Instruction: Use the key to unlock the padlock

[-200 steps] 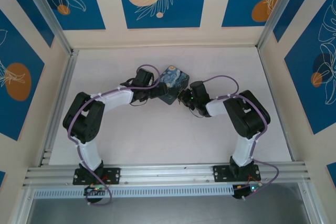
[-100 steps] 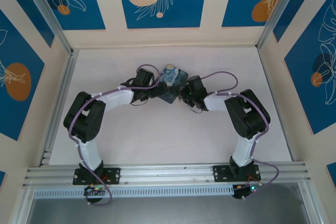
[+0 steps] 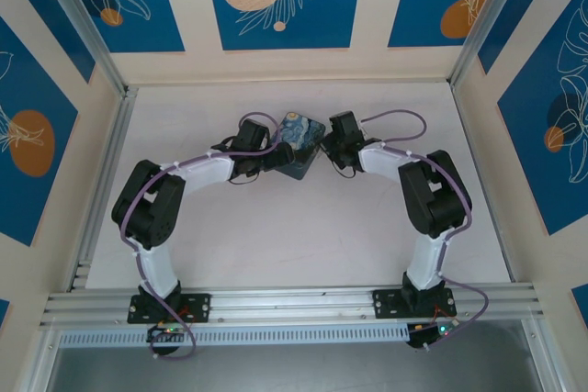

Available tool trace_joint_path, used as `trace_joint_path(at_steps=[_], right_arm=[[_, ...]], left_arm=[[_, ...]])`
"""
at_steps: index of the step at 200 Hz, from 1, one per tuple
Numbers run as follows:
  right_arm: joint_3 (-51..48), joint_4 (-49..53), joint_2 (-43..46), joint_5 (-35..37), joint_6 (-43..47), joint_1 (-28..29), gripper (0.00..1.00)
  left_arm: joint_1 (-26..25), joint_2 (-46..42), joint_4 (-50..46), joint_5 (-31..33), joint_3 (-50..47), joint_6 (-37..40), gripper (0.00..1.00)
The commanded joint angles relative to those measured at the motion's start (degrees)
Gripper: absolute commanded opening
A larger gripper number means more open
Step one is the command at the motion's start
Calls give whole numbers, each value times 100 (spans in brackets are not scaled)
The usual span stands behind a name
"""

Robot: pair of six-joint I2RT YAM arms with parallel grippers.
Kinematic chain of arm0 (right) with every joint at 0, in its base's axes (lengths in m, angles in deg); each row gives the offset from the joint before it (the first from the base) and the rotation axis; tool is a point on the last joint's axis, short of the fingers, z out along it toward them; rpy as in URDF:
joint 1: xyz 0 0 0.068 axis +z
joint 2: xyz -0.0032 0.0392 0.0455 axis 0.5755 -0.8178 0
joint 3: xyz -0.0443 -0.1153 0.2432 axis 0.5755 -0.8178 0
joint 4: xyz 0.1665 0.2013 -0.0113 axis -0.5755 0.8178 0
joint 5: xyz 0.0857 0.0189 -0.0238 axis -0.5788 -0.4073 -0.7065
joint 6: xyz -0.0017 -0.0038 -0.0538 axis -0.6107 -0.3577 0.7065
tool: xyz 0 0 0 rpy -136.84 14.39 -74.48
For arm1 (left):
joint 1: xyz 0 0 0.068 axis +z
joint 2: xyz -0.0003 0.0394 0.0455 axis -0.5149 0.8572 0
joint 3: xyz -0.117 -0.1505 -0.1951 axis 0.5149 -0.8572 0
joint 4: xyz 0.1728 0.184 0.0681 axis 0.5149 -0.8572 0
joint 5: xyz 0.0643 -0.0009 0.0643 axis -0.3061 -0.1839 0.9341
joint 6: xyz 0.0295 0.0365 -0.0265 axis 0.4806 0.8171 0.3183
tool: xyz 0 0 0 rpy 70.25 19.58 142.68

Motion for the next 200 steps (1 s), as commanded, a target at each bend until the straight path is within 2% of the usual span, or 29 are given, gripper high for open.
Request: trace_joint_path(at_steps=[1, 59, 83, 118, 137, 175, 200], right_arm=[[-523, 153, 595, 143, 104, -40, 0], [-1899, 882, 1993, -5, 117, -67, 0], [-2222, 1532, 2381, 23, -68, -92, 0], [-2788, 1779, 2895, -4, -365, -103, 0], [-2903, 1791, 2973, -62, -384, -109, 9], [-2849, 1827, 3254, -199, -250, -116, 50], [-2676, 2040, 3740, -168, -133, -112, 65]], left_arm=[[-6, 326, -1147, 8, -358, 147, 96], [-4, -160, -1247, -353, -89, 287, 100], [-4, -384, -1325, -508, 43, 305, 100], [-2, -817, -1490, -564, 85, 314, 100], [2, -1056, -1567, -555, 66, 323, 100], [-3, -1633, -1760, -477, 26, 362, 100], [-6, -2134, -1990, -259, -34, 457, 100]])
